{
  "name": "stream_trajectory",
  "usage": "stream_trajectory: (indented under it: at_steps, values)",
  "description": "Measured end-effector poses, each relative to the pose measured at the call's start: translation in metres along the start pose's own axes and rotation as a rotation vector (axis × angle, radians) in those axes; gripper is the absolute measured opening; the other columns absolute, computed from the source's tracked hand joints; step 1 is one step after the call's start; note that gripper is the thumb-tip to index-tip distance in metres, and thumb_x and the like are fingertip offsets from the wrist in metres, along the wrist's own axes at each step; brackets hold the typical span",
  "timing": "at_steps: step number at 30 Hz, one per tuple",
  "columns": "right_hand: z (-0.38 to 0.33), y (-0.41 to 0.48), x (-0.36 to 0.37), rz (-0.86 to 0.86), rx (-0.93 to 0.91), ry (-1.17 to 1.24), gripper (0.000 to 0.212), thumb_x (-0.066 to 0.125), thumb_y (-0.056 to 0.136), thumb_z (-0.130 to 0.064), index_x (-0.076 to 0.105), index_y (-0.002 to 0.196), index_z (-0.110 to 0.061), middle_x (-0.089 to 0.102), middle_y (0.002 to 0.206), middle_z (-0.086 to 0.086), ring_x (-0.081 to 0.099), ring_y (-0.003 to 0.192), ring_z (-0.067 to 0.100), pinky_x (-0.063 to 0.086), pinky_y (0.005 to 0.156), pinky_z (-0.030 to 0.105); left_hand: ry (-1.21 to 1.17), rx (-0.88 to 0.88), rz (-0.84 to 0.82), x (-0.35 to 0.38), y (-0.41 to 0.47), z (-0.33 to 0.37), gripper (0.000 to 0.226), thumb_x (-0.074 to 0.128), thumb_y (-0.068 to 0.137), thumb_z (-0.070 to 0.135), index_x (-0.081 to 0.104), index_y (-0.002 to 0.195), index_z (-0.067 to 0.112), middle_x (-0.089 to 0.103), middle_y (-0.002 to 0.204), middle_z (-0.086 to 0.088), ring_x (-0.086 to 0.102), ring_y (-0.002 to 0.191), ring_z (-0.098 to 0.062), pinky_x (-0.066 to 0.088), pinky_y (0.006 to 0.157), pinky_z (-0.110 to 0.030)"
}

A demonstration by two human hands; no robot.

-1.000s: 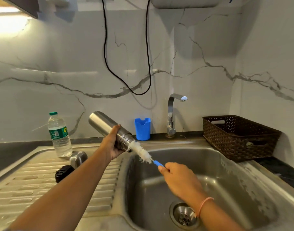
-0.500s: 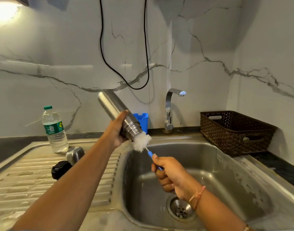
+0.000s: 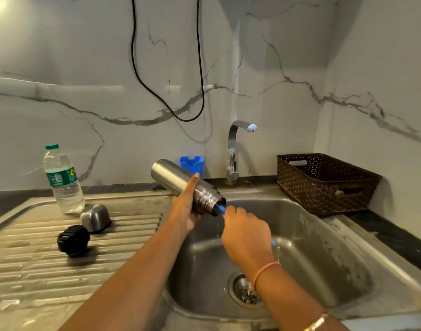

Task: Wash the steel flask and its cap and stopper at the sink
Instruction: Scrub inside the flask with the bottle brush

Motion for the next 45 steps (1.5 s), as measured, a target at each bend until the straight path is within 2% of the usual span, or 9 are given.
stream_trajectory:
  at_steps: [8, 11, 13, 16, 22, 26, 30, 38, 45]
  values:
    - [-0.003, 0.001, 0.039, -0.741, 0.709, 1.553, 0.034, 0.040, 0.101, -0.029, 0.055, 0.079, -0.008, 0.031, 0.043, -0.006, 0.020, 0.029, 0.002, 0.016, 0.029, 0.015, 0.019, -0.006, -0.033, -0.021, 0.001, -0.002, 0.071, 0.075, 0.074, 0.036, 0.042, 0.131, 0.012, 0.063, 0.117, -0.019, 0.067, 0.091, -0.028, 0.058, 0.071, -0.038]
    - [-0.003, 0.003, 0.035, -0.498, 0.338, 0.852, 0.033, 0.039, 0.100, -0.036, 0.056, 0.088, -0.010, 0.052, 0.063, 0.004, 0.046, 0.049, 0.015, 0.046, 0.050, 0.029, 0.005, 0.034, -0.006, -0.019, 0.003, 0.003, 0.077, 0.078, 0.073, 0.031, 0.036, 0.136, 0.016, 0.061, 0.116, -0.017, 0.065, 0.098, -0.030, 0.057, 0.074, -0.042]
    - [-0.002, 0.004, 0.032, -0.173, 0.073, 0.202, 0.027, 0.046, 0.096, -0.040, 0.055, 0.097, -0.015, 0.061, 0.084, 0.006, 0.060, 0.070, 0.025, 0.043, 0.060, 0.032, -0.036, 0.064, 0.033, -0.016, 0.001, 0.006, 0.076, 0.077, 0.074, 0.027, 0.035, 0.136, 0.019, 0.061, 0.114, -0.014, 0.065, 0.097, -0.029, 0.057, 0.069, -0.041]
    - [-0.011, 0.004, 0.023, 0.065, -0.089, -0.067, 0.020, 0.067, 0.084, -0.033, 0.060, 0.085, -0.014, 0.063, 0.069, 0.005, 0.062, 0.056, 0.024, 0.031, 0.047, 0.025, -0.125, 0.074, 0.057, -0.014, -0.003, 0.010, 0.075, 0.077, 0.074, 0.027, 0.035, 0.135, 0.019, 0.062, 0.113, -0.014, 0.066, 0.092, -0.028, 0.056, 0.058, -0.037]
    - [-0.018, 0.000, 0.038, -0.865, 0.580, 1.584, 0.043, 0.038, 0.100, -0.038, 0.053, 0.071, -0.009, 0.027, 0.041, -0.006, 0.020, 0.029, 0.004, 0.014, 0.032, 0.015, -0.108, 0.024, -0.013, -0.022, -0.006, 0.009, 0.076, 0.078, 0.072, 0.032, 0.036, 0.134, 0.018, 0.060, 0.115, -0.017, 0.067, 0.086, -0.028, 0.057, 0.061, -0.038]
    - [-0.013, 0.003, 0.035, -0.453, 0.262, 0.800, 0.039, 0.039, 0.099, -0.040, 0.059, 0.088, -0.009, 0.062, 0.071, 0.006, 0.058, 0.059, 0.022, 0.045, 0.052, 0.029, -0.072, 0.069, 0.021, -0.018, -0.008, 0.013, 0.080, 0.079, 0.072, 0.025, 0.032, 0.136, 0.021, 0.058, 0.117, -0.017, 0.064, 0.096, -0.032, 0.057, 0.070, -0.045]
    - [-0.020, 0.002, 0.015, -0.022, 0.017, 0.183, 0.029, 0.031, 0.101, -0.033, 0.051, 0.113, -0.016, 0.061, 0.105, 0.004, 0.060, 0.095, 0.027, 0.039, 0.068, 0.034, -0.150, 0.090, 0.056, -0.012, -0.012, 0.019, 0.075, 0.078, 0.073, 0.020, 0.032, 0.132, 0.019, 0.058, 0.114, -0.015, 0.064, 0.095, -0.030, 0.056, 0.063, -0.042]
    - [-0.034, 0.009, 0.001, -0.613, 0.560, 1.460, 0.034, 0.042, 0.100, -0.032, 0.057, 0.079, -0.009, 0.031, 0.048, -0.005, 0.024, 0.034, 0.005, 0.016, 0.034, 0.017, -0.077, 0.088, 0.014, -0.013, -0.011, 0.037, 0.080, 0.081, 0.068, 0.029, 0.038, 0.133, 0.014, 0.061, 0.116, -0.019, 0.067, 0.088, -0.029, 0.057, 0.063, -0.041]
    - [-0.042, 0.022, -0.021, 0.043, -0.185, -0.016, 0.030, 0.036, 0.098, -0.025, 0.048, 0.124, -0.015, 0.060, 0.108, 0.008, 0.059, 0.093, 0.025, 0.038, 0.066, 0.031, -0.096, 0.104, 0.070, -0.016, -0.015, 0.050, 0.085, 0.085, 0.063, 0.020, 0.035, 0.131, 0.008, 0.062, 0.112, -0.020, 0.070, 0.085, -0.031, 0.059, 0.061, -0.045]
Point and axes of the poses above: each hand's wrist, its own y-axis towards the middle knuckle, its own x-axis out of the palm, z = x × y, the point moved 3 cm from there along y, towards the middle knuckle
